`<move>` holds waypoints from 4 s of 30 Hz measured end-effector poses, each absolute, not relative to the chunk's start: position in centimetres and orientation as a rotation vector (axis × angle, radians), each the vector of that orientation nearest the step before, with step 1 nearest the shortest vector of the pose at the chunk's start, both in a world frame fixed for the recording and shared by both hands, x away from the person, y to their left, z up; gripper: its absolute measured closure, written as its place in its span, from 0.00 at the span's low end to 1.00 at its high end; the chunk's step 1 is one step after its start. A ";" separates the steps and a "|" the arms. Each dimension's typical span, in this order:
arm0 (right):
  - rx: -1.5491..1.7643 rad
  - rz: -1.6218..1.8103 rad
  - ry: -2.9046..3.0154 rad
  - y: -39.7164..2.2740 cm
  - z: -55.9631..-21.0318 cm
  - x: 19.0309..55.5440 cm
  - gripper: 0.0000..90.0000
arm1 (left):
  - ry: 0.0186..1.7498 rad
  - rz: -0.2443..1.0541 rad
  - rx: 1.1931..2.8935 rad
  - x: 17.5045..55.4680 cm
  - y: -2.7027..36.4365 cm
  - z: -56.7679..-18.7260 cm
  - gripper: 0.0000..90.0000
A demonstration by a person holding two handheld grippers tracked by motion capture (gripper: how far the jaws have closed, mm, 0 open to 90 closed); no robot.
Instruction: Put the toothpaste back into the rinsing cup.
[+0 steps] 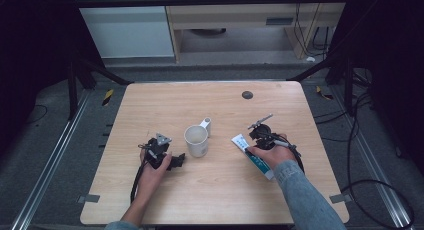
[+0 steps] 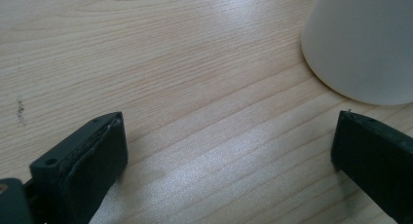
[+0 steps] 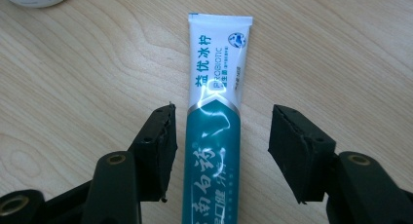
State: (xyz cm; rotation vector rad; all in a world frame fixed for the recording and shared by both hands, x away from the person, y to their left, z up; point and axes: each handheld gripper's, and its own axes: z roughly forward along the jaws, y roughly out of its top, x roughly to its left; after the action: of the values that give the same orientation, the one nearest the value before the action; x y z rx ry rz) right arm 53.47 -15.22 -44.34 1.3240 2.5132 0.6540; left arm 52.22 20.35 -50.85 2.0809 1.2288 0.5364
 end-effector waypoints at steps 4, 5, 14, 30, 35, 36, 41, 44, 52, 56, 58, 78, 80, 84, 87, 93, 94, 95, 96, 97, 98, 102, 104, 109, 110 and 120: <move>1.327 0.627 2.531 -14.6 -45.0 54.0 0.49 | 1.229 0.536 2.081 52.2 20.3 -50.8 0.00; 1.331 0.622 2.534 -14.5 -45.2 54.1 0.48 | 1.229 0.536 2.081 52.2 20.3 -50.8 0.00; 1.353 0.560 2.558 -13.9 -46.4 55.1 0.48 | 1.229 0.536 2.081 52.2 20.3 -50.8 0.00; 1.360 0.531 2.583 -13.5 -47.2 55.7 0.59 | 1.229 0.537 2.081 52.2 20.3 -50.9 0.00; 1.352 0.510 2.593 -13.3 -47.1 55.8 0.61 | 1.229 0.537 2.081 52.2 20.3 -50.9 0.00; 1.354 0.506 2.594 -13.3 -47.1 55.8 0.61 | 1.229 0.537 2.081 52.2 20.3 -50.8 0.00; 1.353 0.501 2.594 -13.3 -47.1 55.8 0.64 | 1.229 0.537 2.081 52.2 20.3 -50.9 0.00; 1.342 0.499 2.591 -13.3 -47.1 55.8 0.66 | 1.229 0.536 2.081 52.2 20.3 -50.9 0.00; 1.306 0.458 2.583 -12.8 -46.9 55.6 0.73 | 1.228 0.536 2.081 52.2 20.3 -50.9 0.00; 1.288 0.442 2.574 -12.6 -46.8 55.3 0.77 | 1.229 0.536 2.081 52.2 20.3 -50.8 0.00; 1.275 0.445 2.566 -12.6 -46.7 55.2 0.80 | 1.228 0.536 2.081 52.2 20.3 -50.9 0.00; 1.345 0.614 2.486 -14.8 -41.9 54.9 0.88 | 1.226 0.536 2.083 52.3 20.4 -50.8 0.00; 1.350 0.666 2.463 -15.0 -40.9 54.8 0.88 | 1.226 0.535 2.084 52.3 20.4 -50.8 0.00; 1.327 0.740 2.422 -15.0 -39.2 54.8 0.88 | 1.225 0.535 2.084 52.3 20.4 -50.8 0.00; 1.328 0.793 2.398 -14.9 -38.3 54.8 0.88 | 1.225 0.535 2.084 52.3 20.4 -50.8 0.00; 1.282 0.941 2.322 -14.3 -36.3 54.4 0.88 | 1.226 0.535 2.083 52.3 20.4 -50.8 0.00; 1.276 0.960 2.310 -14.2 -36.1 54.4 0.88 | 1.226 0.535 2.082 52.3 20.4 -50.8 0.00; 1.275 0.979 2.300 -14.1 -35.9 54.4 0.88 | 1.226 0.535 2.082 52.3 20.4 -50.8 0.00; 1.272 1.013 2.287 -13.8 -35.6 54.4 0.88 | 1.226 0.535 2.080 52.3 20.3 -50.9 0.00; 1.272 1.013 2.287 -13.8 -35.6 54.4 0.88 | 1.227 0.535 2.078 52.3 20.3 -50.9 0.00; 1.274 1.027 2.282 -13.7 -35.5 54.4 0.88 | 1.226 0.536 2.080 52.3 20.3 -50.9 0.00; 1.268 1.065 2.256 -13.2 -35.1 54.5 0.88 | 1.227 0.536 2.080 52.3 20.3 -50.9 0.00; 1.272 1.079 2.249 -13.2 -35.1 54.5 0.88 | 1.227 0.535 2.079 52.3 20.3 -50.9 0.00; 1.268 1.142 2.209 -12.8 -34.6 54.4 0.88 | 1.227 0.536 2.079 52.3 20.3 -50.9 0.00; 1.269 1.160 2.194 -12.7 -34.4 54.4 0.88 | 1.227 0.536 2.079 52.3 20.3 -50.9 0.00; 1.258 1.265 2.113 -11.4 -33.6 54.7 0.88 | 1.225 0.536 2.081 52.3 20.4 -50.9 0.00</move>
State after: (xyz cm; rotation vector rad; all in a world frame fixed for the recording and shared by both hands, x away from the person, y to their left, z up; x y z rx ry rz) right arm 54.68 -11.43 -33.60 1.2582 2.1133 1.2649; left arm 52.28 20.35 -50.86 2.0808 1.2249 0.5355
